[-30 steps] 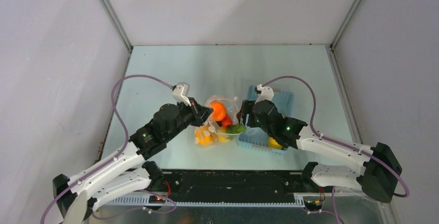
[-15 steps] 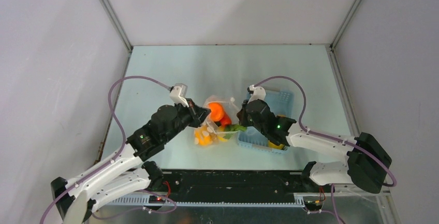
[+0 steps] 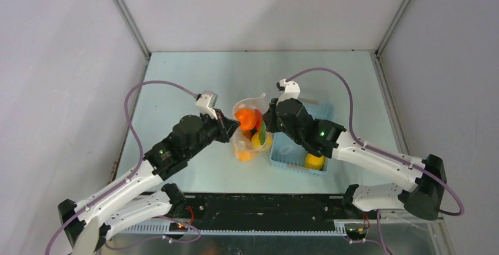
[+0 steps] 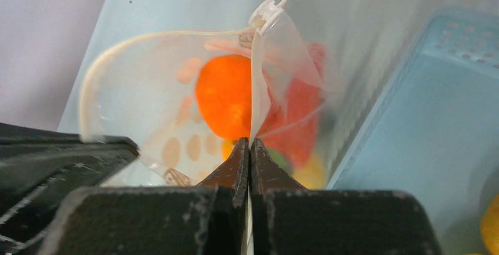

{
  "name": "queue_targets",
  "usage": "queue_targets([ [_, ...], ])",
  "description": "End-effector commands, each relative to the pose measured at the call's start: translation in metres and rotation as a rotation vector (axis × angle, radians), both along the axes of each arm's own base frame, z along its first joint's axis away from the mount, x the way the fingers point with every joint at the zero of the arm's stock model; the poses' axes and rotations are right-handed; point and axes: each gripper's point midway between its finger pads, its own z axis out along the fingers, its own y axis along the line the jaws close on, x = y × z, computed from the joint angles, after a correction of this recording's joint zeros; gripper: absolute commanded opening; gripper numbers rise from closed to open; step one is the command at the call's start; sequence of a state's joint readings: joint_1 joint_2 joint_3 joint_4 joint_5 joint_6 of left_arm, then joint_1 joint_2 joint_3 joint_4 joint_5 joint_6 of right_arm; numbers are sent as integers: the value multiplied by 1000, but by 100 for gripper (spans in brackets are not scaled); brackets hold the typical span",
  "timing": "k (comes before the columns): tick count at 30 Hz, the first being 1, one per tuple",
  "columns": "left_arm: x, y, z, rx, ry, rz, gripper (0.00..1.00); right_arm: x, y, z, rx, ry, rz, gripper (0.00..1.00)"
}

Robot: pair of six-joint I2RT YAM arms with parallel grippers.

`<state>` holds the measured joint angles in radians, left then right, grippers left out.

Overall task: Place the food in the zip-top bag and seal the zipper
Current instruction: Adjust the zipper food storage bag at the center of the board.

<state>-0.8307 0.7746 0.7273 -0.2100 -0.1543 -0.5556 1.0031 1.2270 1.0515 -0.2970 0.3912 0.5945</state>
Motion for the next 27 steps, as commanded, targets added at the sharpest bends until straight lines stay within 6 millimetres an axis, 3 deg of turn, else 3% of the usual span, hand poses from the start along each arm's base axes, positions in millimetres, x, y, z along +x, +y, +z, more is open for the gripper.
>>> queue_targets([
  [1, 4, -7, 30, -19, -84, -35, 0, 8, -3, 27, -28, -29, -74, 0],
  [6, 14, -5, 30, -14, -85, 16, 0, 18, -9, 37, -77, -77, -119, 0],
  [13, 26, 0, 28, -18, -52, 99, 0, 29, -23, -12, -162, 75, -170, 3],
  [15, 28, -2, 28, -17, -47, 99, 0, 31, -21, -16, -156, 93, -153, 8],
  [19, 28, -6, 28, -22, -42, 82, 0, 26, -13, -1, -135, 42, -69, 28],
  [21, 28, -7, 27, -22, -41, 80, 0, 23, -11, 10, -125, 3, -23, 44],
  [26, 27, -7, 24, -21, -34, 77, 0, 14, -28, 32, -92, -72, 0, 80],
  [27, 26, -7, 24, -22, -35, 77, 0, 13, -35, 28, -102, -68, -12, 92],
])
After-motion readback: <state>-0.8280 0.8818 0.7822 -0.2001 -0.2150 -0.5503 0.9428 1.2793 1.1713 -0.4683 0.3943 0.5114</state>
